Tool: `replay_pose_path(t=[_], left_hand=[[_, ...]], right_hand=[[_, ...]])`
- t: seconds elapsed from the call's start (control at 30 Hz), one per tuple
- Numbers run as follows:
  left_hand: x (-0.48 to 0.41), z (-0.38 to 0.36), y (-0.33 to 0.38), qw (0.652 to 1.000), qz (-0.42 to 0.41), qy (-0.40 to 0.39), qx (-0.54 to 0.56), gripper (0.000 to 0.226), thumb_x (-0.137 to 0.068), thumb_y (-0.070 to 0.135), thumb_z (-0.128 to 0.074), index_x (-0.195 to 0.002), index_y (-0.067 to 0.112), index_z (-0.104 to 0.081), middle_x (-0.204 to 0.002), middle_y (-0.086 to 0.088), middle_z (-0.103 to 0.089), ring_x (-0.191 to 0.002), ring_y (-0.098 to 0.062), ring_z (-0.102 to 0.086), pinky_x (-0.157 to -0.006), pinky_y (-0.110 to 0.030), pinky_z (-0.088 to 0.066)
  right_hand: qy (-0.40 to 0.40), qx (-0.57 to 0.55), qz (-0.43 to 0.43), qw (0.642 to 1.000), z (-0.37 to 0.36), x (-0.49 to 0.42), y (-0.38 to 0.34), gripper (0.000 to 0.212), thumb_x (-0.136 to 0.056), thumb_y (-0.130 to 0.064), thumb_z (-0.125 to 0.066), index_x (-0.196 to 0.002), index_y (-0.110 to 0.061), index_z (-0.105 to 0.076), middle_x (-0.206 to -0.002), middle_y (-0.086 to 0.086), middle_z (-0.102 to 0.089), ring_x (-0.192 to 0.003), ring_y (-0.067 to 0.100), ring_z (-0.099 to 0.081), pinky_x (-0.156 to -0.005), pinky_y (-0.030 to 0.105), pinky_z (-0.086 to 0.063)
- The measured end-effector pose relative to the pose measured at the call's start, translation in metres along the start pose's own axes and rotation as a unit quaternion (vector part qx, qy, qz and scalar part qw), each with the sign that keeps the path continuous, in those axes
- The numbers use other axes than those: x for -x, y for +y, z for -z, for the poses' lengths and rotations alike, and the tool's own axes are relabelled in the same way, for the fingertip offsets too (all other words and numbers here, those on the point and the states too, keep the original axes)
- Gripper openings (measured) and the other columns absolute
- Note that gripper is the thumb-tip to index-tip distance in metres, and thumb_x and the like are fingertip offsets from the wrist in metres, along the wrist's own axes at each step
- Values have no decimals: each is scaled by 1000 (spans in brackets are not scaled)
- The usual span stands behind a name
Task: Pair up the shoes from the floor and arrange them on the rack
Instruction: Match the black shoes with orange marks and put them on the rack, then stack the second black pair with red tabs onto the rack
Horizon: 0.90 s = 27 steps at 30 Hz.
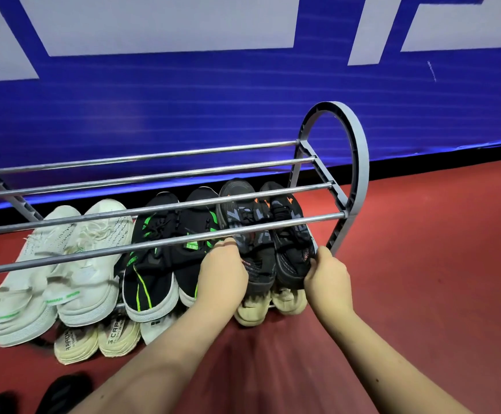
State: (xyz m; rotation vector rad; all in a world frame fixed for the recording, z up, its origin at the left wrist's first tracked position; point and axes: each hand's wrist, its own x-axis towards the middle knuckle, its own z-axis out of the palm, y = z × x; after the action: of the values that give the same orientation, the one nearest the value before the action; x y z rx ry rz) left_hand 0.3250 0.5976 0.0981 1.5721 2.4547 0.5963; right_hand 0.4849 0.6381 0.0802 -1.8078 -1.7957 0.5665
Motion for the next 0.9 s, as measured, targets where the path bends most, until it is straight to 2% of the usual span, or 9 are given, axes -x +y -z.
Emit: replay_pose_path(t=[0.13,0.23,0.33,0.43,0.5,0.6,0.7,0.8,0.9], left_hand=[[-1,-1,3,1000,-24,-1,2,21,-89,7,-45,-108,11,-54,-109,-8,-62,-102,-25,-60,-82,-30,-44],[0,4,-6,999,-23,-1,47,18,-94,18,-46,-105,12,-59,-105,-7,-64,-101,-26,-60,-81,-32,-45],[8,12,-17,996,-22,15,88,21,-93,27,-49,-97,11,-62,-95,-7,-66,-96,-25,-60,-81,-34,-46],[19,24,-27,987,-4,42,153,13,-89,25,-56,-89,14,-63,-73,4,-63,-82,-21,-60,-77,-35,-48],[25,30,-33,982,6,49,181,8,-87,22,-58,-81,17,-61,-56,8,-52,-66,-17,-55,-70,-34,-47],[35,43,-47,979,14,57,197,7,-86,21,-59,-79,20,-60,-51,6,-47,-53,-10,-46,-59,-29,-39],[50,55,-72,973,28,67,221,7,-85,19,-61,-78,20,-61,-52,5,-47,-52,-11,-44,-59,-30,-40],[71,66,-110,970,48,80,222,8,-84,17,-62,-76,18,-60,-51,5,-44,-51,-13,-43,-59,-34,-40],[93,75,-156,971,70,100,203,6,-83,16,-63,-78,16,-61,-51,6,-43,-51,-8,-41,-54,-26,-33]], right_hand=[[33,-29,-14,999,-1,0,8,31,-91,-10,-48,-66,-20,-33,-77,23,-63,-64,31,-43,-59,30,-30],[38,-29,-14,999,0,4,10,21,-91,-15,-51,-70,-12,-47,-77,21,-64,-74,40,-57,-61,32,-32],[42,36,20,998,8,14,6,13,-90,-21,-51,-83,-11,-56,-86,10,-60,-81,38,-58,-64,35,-38],[61,44,90,993,15,24,-13,10,-89,-20,-53,-84,-12,-57,-88,5,-58,-81,34,-58,-66,37,-42],[48,30,127,990,16,29,-27,11,-89,-21,-54,-83,-12,-58,-85,3,-59,-81,30,-58,-67,36,-44],[29,23,156,987,17,35,-45,12,-89,-22,-54,-82,-13,-58,-83,1,-60,-80,24,-58,-66,32,-39],[13,34,187,982,18,43,-60,12,-89,-22,-54,-82,-13,-59,-81,1,-61,-79,23,-57,-64,29,-34],[-23,68,241,968,6,58,-81,14,-87,-21,-56,-79,-11,-58,-78,5,-61,-78,28,-58,-65,34,-40],[-80,103,304,944,-18,81,-103,17,-87,-23,-56,-74,-13,-54,-76,5,-61,-78,28,-59,-64,34,-41]])
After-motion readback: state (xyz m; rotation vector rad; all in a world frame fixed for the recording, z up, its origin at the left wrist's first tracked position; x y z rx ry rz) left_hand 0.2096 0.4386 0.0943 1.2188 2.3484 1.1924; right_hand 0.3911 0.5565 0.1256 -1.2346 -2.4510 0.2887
